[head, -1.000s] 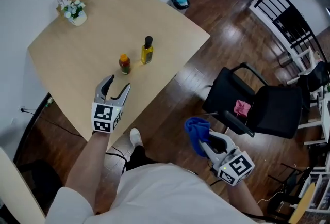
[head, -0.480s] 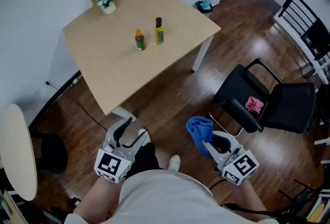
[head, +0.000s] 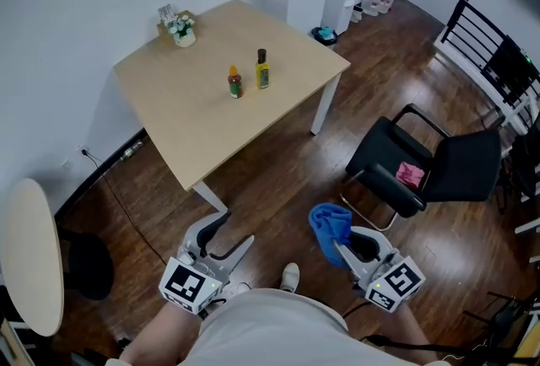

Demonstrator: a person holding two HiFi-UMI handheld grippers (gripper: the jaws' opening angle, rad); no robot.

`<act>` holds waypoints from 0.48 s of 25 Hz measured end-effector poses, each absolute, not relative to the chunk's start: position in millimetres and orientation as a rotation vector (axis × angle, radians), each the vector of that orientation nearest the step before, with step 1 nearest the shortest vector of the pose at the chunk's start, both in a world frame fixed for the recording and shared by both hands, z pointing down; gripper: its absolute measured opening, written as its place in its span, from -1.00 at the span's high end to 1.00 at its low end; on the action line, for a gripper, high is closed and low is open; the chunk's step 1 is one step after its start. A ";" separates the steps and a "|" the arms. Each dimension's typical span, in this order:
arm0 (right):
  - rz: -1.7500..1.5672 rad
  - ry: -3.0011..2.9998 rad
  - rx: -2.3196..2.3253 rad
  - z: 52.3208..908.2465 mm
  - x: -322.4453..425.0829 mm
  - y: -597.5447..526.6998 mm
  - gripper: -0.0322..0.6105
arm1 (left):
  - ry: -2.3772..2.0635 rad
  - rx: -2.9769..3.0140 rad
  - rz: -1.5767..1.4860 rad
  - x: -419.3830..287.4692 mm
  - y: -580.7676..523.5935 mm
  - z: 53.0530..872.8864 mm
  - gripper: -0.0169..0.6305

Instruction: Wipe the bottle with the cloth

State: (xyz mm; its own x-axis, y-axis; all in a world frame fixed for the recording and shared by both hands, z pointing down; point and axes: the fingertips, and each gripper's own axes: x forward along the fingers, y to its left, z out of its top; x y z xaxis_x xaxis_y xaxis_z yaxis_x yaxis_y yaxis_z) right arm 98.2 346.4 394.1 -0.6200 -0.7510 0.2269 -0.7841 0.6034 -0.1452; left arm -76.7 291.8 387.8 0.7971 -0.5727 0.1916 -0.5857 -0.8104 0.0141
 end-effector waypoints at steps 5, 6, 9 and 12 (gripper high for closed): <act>0.335 -2.677 1.254 390.9 57.4 364.8 0.65 | -0.954 2.904 0.293 -119.0 320.6 385.6 0.15; 0.330 -2.678 1.245 389.8 49.1 368.8 0.65 | -0.956 2.894 0.311 -128.2 326.4 389.2 0.15; 0.317 -2.676 1.229 389.0 29.4 379.4 0.65 | -0.963 2.870 0.318 -151.0 339.1 396.1 0.15; 0.310 -2.673 1.221 386.7 12.3 388.5 0.65 | -0.966 2.862 0.297 -169.3 348.8 396.4 0.15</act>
State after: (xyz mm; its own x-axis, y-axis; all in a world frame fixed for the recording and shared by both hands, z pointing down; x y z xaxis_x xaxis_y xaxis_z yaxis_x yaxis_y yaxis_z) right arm 12.3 388.5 386.7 -0.6443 -0.7215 0.2537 -0.7604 0.6397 -0.1118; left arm -169.3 348.8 396.4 0.7788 -0.5883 0.2178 -0.6091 -0.7922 0.0381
